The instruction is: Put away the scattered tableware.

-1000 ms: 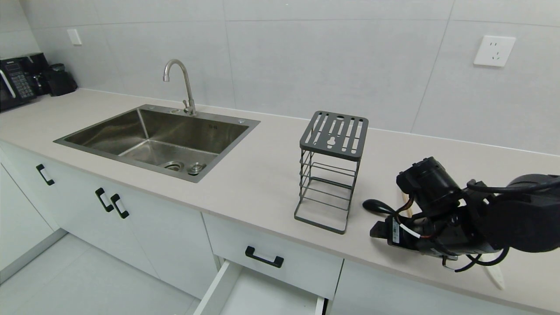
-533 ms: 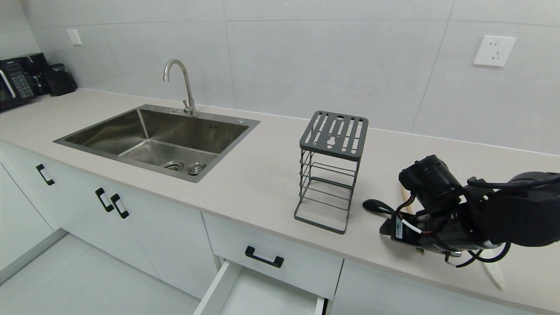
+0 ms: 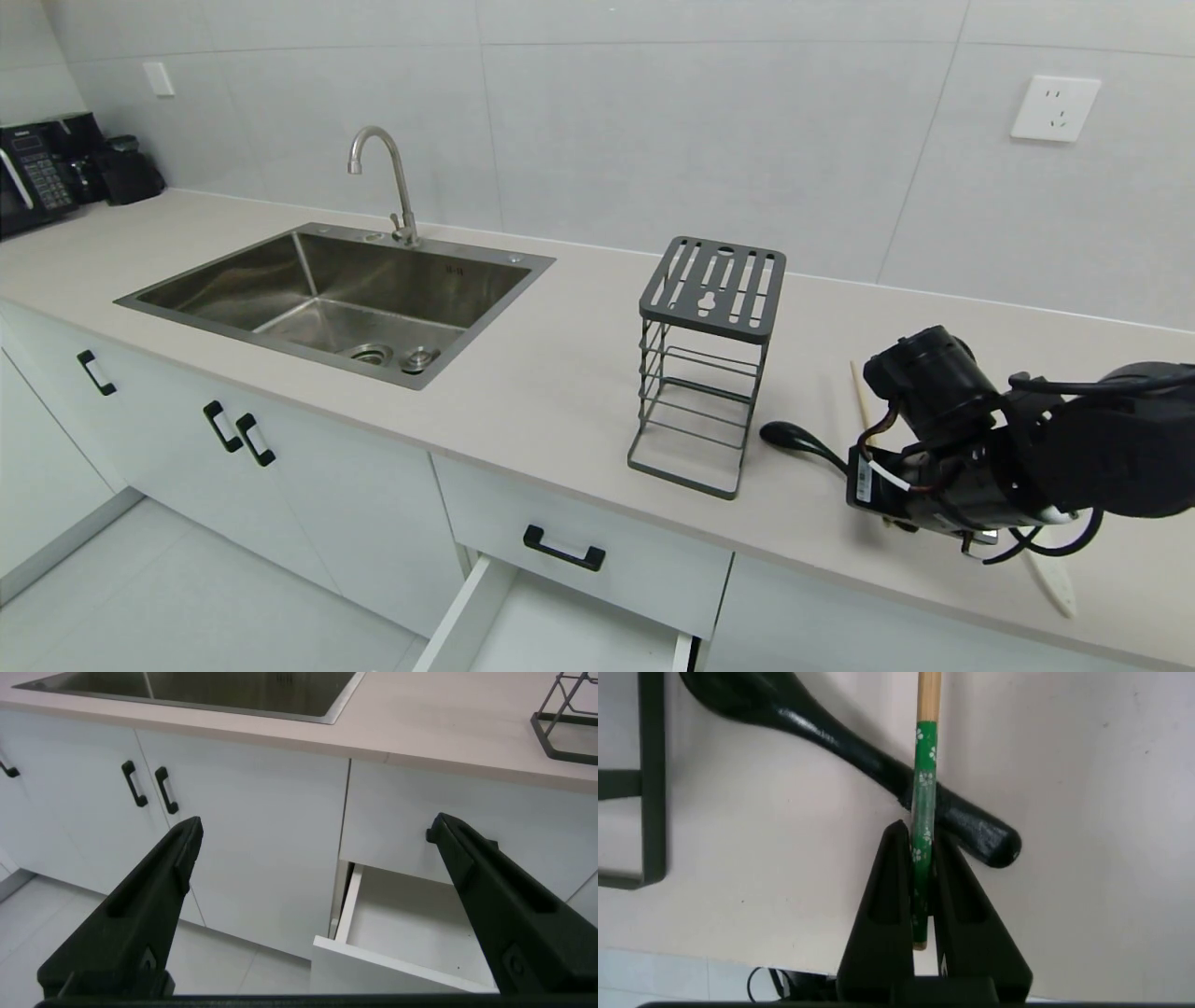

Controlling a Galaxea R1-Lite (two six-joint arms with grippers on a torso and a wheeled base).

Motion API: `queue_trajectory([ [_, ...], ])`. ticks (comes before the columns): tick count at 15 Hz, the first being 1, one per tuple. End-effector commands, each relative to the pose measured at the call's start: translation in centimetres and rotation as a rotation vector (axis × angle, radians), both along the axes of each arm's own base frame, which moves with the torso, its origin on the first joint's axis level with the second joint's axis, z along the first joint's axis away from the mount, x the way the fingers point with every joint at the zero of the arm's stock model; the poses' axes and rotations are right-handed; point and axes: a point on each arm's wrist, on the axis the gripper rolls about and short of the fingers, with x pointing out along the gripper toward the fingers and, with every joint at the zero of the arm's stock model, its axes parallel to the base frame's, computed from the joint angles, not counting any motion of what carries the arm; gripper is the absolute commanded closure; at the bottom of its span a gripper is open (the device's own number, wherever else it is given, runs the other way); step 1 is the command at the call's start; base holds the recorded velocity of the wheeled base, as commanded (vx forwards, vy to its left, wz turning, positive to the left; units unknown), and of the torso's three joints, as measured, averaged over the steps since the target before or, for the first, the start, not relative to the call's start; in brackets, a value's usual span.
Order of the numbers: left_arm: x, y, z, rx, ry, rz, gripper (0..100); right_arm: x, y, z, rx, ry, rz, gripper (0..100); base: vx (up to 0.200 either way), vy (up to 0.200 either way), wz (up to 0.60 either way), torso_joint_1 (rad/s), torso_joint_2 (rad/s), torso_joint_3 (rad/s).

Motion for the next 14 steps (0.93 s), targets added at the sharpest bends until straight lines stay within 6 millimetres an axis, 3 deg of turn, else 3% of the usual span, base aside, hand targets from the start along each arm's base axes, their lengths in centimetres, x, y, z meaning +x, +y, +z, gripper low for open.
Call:
queue_trajectory([
  [1, 0.0, 0.0, 0.0, 0.000, 0.001, 0.000, 0, -0.5, -0.5, 1.6, 0.026, -0.052, -0.008, 100, 0.000, 0.000, 0.00, 0.000, 0.00, 0.000],
  [3, 0.0, 0.0, 0.0, 0.000, 0.000, 0.000, 0, -1.1, -1.2, 3.0, 0.046, -0.097, -0.019, 100, 0.000, 0.000, 0.00, 0.000, 0.00, 0.000],
  [6, 0.0, 0.0, 0.0, 0.000, 0.000, 0.002, 0, -3.3, -2.3, 6.6, 0.070, -0.235, 0.007, 100, 0.000, 0.000, 0.00, 0.000, 0.00, 0.000],
  [9, 0.0, 0.0, 0.0, 0.000, 0.000, 0.000, 0, -5.6, -3.1, 10.4, 0.036, -0.427, 0.142, 100, 0.000, 0.000, 0.00, 0.000, 0.00, 0.000],
  [10, 0.0, 0.0, 0.0, 0.000, 0.000, 0.000, 0, -5.6, -3.1, 10.4, 0.036, -0.427, 0.142, 100, 0.000, 0.000, 0.00, 0.000, 0.00, 0.000],
  [11, 0.0, 0.0, 0.0, 0.000, 0.001, 0.000, 0, -6.9, -3.0, 11.6, 0.022, -0.519, 0.221, 100, 0.000, 0.000, 0.00, 0.000, 0.00, 0.000],
  [14, 0.0, 0.0, 0.0, 0.000, 0.001, 0.002, 0, -8.7, -3.5, 11.0, -0.021, -0.582, 0.302, 100, 0.000, 0.000, 0.00, 0.000, 0.00, 0.000],
])
